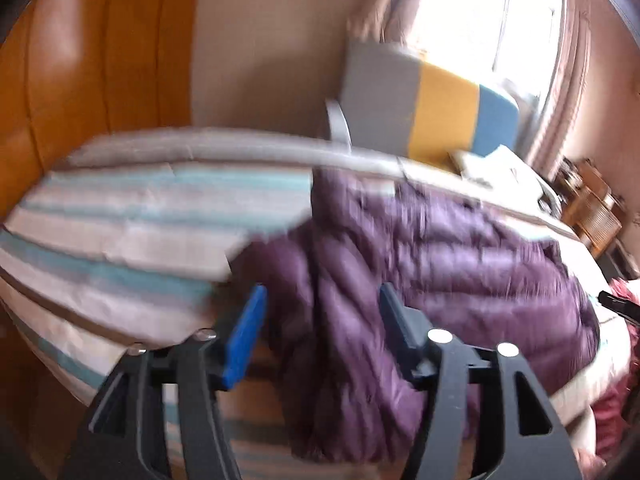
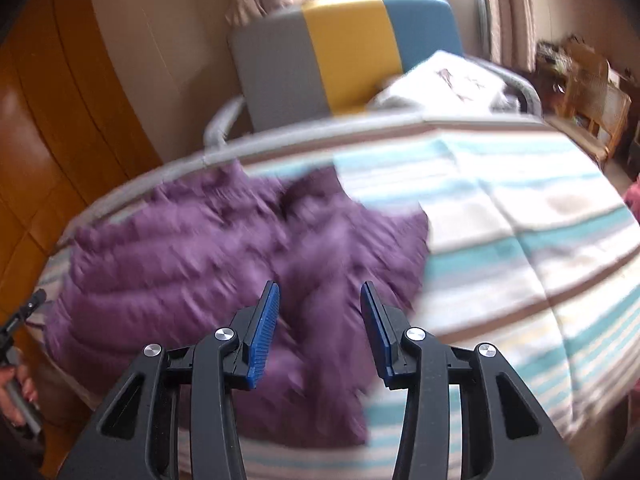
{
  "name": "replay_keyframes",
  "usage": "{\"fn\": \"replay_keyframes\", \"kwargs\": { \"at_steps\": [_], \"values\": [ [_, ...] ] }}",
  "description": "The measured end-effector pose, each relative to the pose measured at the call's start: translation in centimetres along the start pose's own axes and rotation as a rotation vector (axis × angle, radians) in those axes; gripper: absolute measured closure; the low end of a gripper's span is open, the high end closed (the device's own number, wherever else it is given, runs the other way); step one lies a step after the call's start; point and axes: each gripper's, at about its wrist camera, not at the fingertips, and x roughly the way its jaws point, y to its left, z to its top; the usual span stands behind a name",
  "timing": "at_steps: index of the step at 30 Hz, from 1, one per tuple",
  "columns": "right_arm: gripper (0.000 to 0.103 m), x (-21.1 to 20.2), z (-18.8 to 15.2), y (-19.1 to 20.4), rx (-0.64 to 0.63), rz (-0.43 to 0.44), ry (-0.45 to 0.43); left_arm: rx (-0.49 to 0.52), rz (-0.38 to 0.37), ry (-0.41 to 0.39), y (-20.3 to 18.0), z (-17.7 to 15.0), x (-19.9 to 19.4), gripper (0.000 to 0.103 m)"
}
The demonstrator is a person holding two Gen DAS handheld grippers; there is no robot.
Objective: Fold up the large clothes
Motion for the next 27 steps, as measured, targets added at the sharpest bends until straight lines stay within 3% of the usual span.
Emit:
{"fn": "replay_keyframes", "kwargs": {
  "at_steps": [2, 5, 7, 8, 9, 10, 11, 12, 13, 14, 19, 24, 25, 27],
  "values": [
    [0.037, 1.3, 1.7, 1.7, -0.016, 0.064, 0.020, 0.039, -0.035, -0.018, -1.8, 1.3, -0.1, 0.034],
    [0.037, 4.3, 2.7, 5.3, -0.071, 0.115, 0.094, 0.113, -0.106, 0.031, -6.2, 2.8, 1.6, 0.032],
    [0.037, 6.6, 2.8, 7.0, -0.105, 0.081, 0.156, 0.163, -0.142, 0.088, -9.4, 3.4, 3.9, 0.032],
    [0.041, 7.9, 2.6, 7.5, -0.103, 0.068, 0.190, 0.177, -0.138, 0.099, -10.5, 3.3, 4.2, 0.032],
    [0.055, 9.1, 2.5, 7.7, -0.095, 0.059, 0.222, 0.218, -0.149, 0.130, -12.4, 3.3, 5.4, 0.032],
    [0.062, 9.6, 2.5, 7.8, -0.088, 0.058, 0.241, 0.251, -0.153, 0.150, -13.3, 3.1, 6.4, 0.032],
    [0.080, 10.4, 2.4, 7.7, -0.089, 0.066, 0.247, 0.282, -0.134, 0.163, -14.2, 3.0, 7.3, 0.041],
    [0.101, 10.6, 2.4, 7.9, -0.103, 0.070, 0.248, 0.307, -0.120, 0.182, -14.8, 2.7, 8.2, 0.083],
    [0.102, 10.6, 2.5, 8.2, -0.122, 0.070, 0.248, 0.328, -0.130, 0.221, -15.3, 2.3, 9.2, 0.103],
    [0.102, 10.2, 2.7, 8.4, -0.136, 0.071, 0.238, 0.321, -0.142, 0.242, -15.4, 2.2, 9.7, 0.103],
    [0.102, 7.9, 5.0, 8.8, -0.158, 0.111, 0.125, 0.292, -0.150, 0.142, -15.5, 4.1, 8.1, 0.103],
    [0.102, 10.4, 4.9, 8.9, -0.216, 0.110, 0.116, 0.294, -0.099, 0.182, -15.1, 4.7, 11.1, 0.100],
    [0.102, 10.9, 4.7, 9.0, -0.233, 0.088, 0.111, 0.296, -0.086, 0.194, -15.1, 4.5, 12.0, 0.094],
    [0.102, 12.9, 3.8, 8.6, -0.244, 0.049, 0.123, 0.280, -0.031, 0.181, -14.4, 4.0, 13.1, 0.039]
  ]
}}
